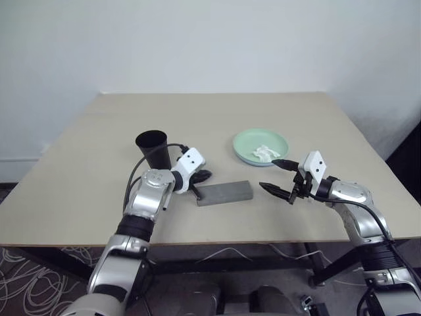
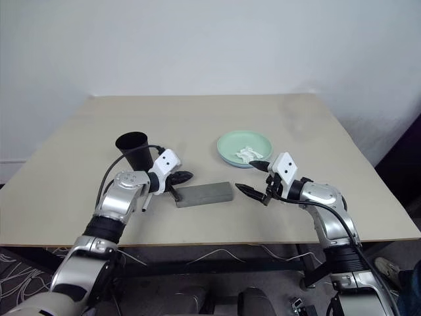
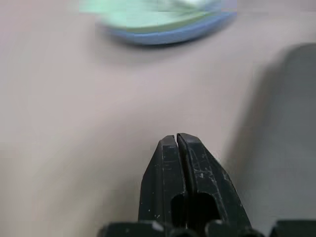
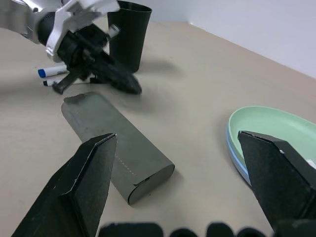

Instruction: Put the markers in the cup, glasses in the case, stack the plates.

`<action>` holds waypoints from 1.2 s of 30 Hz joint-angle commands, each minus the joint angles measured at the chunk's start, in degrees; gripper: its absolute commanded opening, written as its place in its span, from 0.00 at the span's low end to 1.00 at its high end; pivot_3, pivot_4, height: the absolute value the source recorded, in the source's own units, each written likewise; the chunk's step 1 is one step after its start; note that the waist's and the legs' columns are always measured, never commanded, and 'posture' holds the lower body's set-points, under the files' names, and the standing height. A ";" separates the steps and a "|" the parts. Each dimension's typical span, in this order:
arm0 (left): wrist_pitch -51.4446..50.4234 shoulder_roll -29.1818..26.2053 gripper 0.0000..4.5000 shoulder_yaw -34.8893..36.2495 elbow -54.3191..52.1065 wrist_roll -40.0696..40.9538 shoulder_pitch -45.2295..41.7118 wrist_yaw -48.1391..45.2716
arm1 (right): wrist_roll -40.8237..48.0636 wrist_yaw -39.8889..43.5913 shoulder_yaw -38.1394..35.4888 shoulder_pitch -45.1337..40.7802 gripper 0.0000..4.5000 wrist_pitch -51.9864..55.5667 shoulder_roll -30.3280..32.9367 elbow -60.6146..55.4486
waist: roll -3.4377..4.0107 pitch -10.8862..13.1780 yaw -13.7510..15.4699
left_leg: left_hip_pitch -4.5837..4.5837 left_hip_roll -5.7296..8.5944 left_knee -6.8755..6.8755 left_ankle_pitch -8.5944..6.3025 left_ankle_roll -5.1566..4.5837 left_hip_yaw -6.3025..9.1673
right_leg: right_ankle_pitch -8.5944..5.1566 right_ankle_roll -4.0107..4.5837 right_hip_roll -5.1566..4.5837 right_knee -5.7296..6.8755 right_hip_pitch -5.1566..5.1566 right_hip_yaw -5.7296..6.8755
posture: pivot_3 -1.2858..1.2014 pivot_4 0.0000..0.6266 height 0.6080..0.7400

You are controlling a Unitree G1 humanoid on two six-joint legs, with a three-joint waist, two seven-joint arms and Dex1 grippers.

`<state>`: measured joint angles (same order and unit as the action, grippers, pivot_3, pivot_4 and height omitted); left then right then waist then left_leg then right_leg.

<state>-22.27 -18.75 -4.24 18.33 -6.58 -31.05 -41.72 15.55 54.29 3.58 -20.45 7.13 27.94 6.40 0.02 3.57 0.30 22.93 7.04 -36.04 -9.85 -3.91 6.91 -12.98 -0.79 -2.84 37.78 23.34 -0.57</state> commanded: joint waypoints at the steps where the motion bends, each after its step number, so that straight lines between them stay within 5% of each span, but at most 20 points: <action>1: -8.58 0.54 0.00 2.84 -11.14 -0.09 3.71 7.13 | 0.03 0.92 -0.17 -2.40 0.95 -1.70 -0.12 0.40 | 0.01 0.00 -0.01 | -0.01 0.00 0.01 0.00 0.00 0.00 | 0.00 0.00 0.00 0.00 0.00 0.00 | 0.52 0.00 0.97; 5: -17.55 3.62 0.13 7.08 -16.91 1.46 6.46 15.25 | -0.34 1.91 0.56 -3.52 0.95 -2.73 -0.38 2.57 | 0.00 0.00 0.07 | -0.07 0.00 0.01 0.00 0.00 -0.02 | 0.00 0.01 -0.01 0.00 -0.09 0.00 | 0.52 0.00 0.97; 14: -24.99 5.13 0.82 7.90 -17.56 1.39 6.23 24.19 | -0.77 2.66 1.36 -4.75 0.95 -4.20 -0.92 5.11 | 0.00 0.00 0.05 | -0.12 0.00 0.01 0.00 0.00 -0.02 | 0.00 0.00 -0.01 -0.01 -0.15 0.01 | 0.52 0.00 0.97; 28: -30.62 4.92 0.82 6.78 -11.05 3.76 2.68 26.47 | -1.77 1.12 0.60 -2.30 0.95 -5.17 -0.86 4.69 | 0.02 0.00 0.04 | -0.12 0.01 0.02 0.00 0.01 -0.03 | -0.01 0.01 -0.04 -0.01 -0.15 0.01 | 0.52 0.00 0.97; 32: -31.51 4.79 0.62 6.52 -10.64 4.06 1.86 27.20 | -1.88 0.79 0.45 -2.16 0.95 -5.32 -0.78 4.70 | 0.02 0.00 0.02 | -0.14 0.00 0.02 0.00 0.01 -0.02 | -0.01 0.03 -0.05 0.01 -0.18 0.03 | 0.52 0.00 0.97; 36: -31.69 4.49 0.31 6.69 -11.23 4.55 1.38 28.28 | -1.92 0.61 0.44 -2.22 0.95 -5.64 -0.73 5.03 | 0.02 0.00 -0.09 | -0.13 0.00 0.04 -0.01 0.01 -0.02 | -0.01 0.03 -0.05 0.01 -0.13 0.00 | 0.52 0.00 0.97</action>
<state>-53.59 -13.63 2.18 7.61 -1.79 -27.80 -14.49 13.35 55.12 5.54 -21.78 2.71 26.76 12.58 0.04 3.57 0.21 22.80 7.05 -35.99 -9.86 -3.89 6.89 -13.00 -0.76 -2.89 37.78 23.22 -0.57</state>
